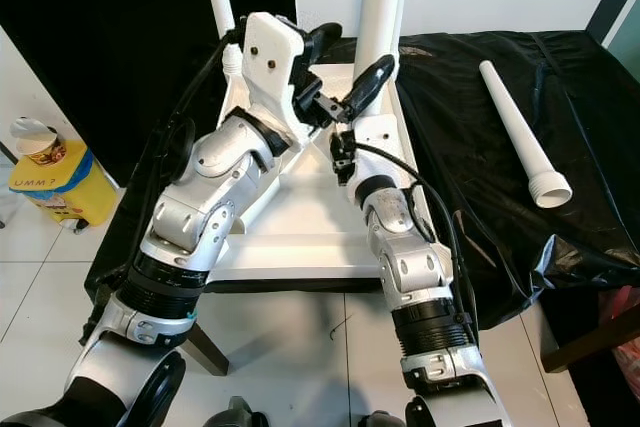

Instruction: Building children table

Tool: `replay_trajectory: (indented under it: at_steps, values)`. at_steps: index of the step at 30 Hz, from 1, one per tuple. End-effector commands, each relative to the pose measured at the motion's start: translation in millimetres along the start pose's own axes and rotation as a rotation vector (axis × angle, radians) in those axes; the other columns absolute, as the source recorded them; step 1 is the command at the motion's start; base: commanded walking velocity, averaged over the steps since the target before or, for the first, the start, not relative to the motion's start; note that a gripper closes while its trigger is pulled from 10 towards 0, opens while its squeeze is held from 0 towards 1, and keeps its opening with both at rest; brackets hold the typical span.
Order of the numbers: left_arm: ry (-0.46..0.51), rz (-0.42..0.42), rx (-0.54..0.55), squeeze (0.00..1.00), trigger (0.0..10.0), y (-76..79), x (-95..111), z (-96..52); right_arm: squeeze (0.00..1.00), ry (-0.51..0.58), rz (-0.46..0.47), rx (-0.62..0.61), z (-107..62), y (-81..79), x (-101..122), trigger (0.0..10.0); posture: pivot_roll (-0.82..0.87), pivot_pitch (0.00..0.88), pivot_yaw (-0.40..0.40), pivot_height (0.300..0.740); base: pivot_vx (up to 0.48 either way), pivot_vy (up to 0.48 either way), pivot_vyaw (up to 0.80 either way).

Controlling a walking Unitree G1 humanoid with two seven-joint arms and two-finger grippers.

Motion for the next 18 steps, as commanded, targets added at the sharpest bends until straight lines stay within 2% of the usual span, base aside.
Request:
replay_trajectory:
  at_steps: [1,2,7,10,12,14,17,18]
  values:
    - [0.025,0.013,0.095,0.00,10.0,-10.5,4,-4.3,0.00,0.027,-0.016,-0.041,-2.2,7.3,3,10.0,-0.02,0.046,-0.007,0.740,0.000,0.000,0.00]
    - [0.022,-0.001,0.111,0.00,10.0,-12.8,0,-9.3,0.00,0.028,-0.020,-0.067,-5.4,11.9,0,10.0,-0.02,0.051,-0.007,0.740,0.000,0.000,0.00]
    - [0.021,-0.015,0.123,0.00,10.0,-14.2,-4,-14.2,0.00,0.024,-0.017,-0.090,-8.6,15.6,-2,10.0,-0.02,0.051,-0.007,0.740,0.000,0.000,0.00]
    - [0.005,-0.049,0.154,0.00,10.0,-17.9,-13,-29.0,0.00,-0.004,-0.027,-0.096,-17.8,18.5,-11,10.0,-0.03,0.064,-0.003,0.740,0.000,0.000,0.00]
    - [0.005,-0.049,0.154,0.00,10.0,-17.9,-13,-29.0,0.00,-0.004,-0.027,-0.096,-17.8,18.5,-11,10.0,-0.03,0.064,-0.003,0.740,0.000,0.000,0.00]
    - [-0.025,-0.063,0.159,0.00,10.0,-18.4,-22,-43.5,0.00,-0.015,-0.038,-0.113,-25.9,22.6,-16,10.0,-0.03,0.068,-0.003,0.740,0.000,0.000,0.00]
    - [-0.025,-0.063,0.159,0.00,10.0,-18.4,-22,-43.5,0.00,-0.015,-0.038,-0.113,-25.9,22.6,-16,10.0,-0.03,0.068,-0.003,0.740,0.000,0.000,0.00]
    - [-0.064,-0.055,0.133,0.00,10.0,-14.0,-30,-53.6,0.00,0.001,-0.026,-0.128,-32.5,25.6,-16,10.0,-0.03,0.069,-0.007,0.740,0.000,0.000,0.00]
Point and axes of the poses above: a point about 5 cm out from each wrist's last joint towards the gripper, its own z axis pointing out of the wrist towards the gripper, its own x axis along the axis of the wrist's last joint, y = z × x, the point moved 3 cm from there along z, pointing out of the wrist towards the gripper, and after that the axes turned 11 degrees about -z, right-handed, at the moved point
